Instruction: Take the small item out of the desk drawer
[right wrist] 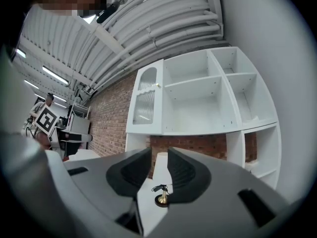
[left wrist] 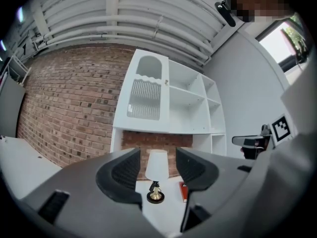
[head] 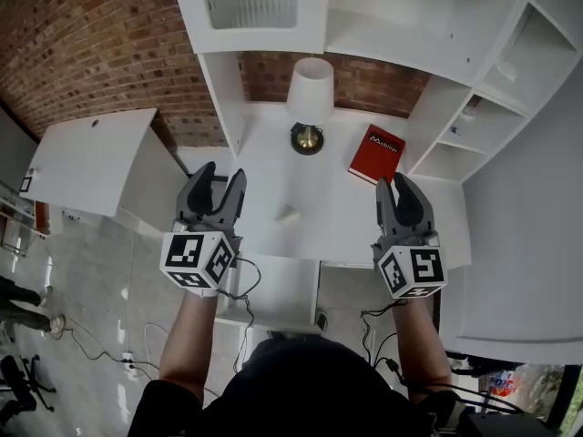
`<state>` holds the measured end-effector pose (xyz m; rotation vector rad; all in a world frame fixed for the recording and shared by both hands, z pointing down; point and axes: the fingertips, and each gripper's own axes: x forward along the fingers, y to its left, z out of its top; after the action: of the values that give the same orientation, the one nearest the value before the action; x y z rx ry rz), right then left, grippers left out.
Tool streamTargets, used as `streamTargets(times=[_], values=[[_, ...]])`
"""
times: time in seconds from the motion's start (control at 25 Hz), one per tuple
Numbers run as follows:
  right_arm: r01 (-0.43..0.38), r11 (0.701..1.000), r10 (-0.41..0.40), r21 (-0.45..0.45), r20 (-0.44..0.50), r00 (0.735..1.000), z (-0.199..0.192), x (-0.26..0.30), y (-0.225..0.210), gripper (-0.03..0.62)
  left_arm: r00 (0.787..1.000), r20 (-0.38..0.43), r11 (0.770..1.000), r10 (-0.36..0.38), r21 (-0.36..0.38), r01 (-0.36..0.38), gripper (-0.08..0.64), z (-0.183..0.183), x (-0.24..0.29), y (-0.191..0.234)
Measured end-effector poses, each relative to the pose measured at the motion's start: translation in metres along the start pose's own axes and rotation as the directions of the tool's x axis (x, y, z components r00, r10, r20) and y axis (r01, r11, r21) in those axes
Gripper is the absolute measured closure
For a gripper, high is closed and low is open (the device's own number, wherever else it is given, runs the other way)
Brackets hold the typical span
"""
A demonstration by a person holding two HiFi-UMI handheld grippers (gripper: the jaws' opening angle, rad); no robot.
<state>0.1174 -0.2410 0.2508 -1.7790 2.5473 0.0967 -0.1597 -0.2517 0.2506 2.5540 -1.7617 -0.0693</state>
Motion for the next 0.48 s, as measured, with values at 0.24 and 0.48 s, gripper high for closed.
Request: streamTargets(times=[0.24, 0.48], values=[[-0.002, 1.0, 0.003, -0.02, 0.031, 1.0, 0.018, -0.002, 0.004, 0.497, 0.999, 0.053, 1.0, -0.009, 0.006, 0.009, 0.339, 0.025, -0.008, -0.003], [0.0, 0.999, 0.001, -0.036, 0.043, 0.999, 0.026, -0.004, 0.006, 0.497, 0.999, 0.053, 1.0, -0.011, 0.008, 0.011, 0.342, 0.026, -0.009, -0.003]])
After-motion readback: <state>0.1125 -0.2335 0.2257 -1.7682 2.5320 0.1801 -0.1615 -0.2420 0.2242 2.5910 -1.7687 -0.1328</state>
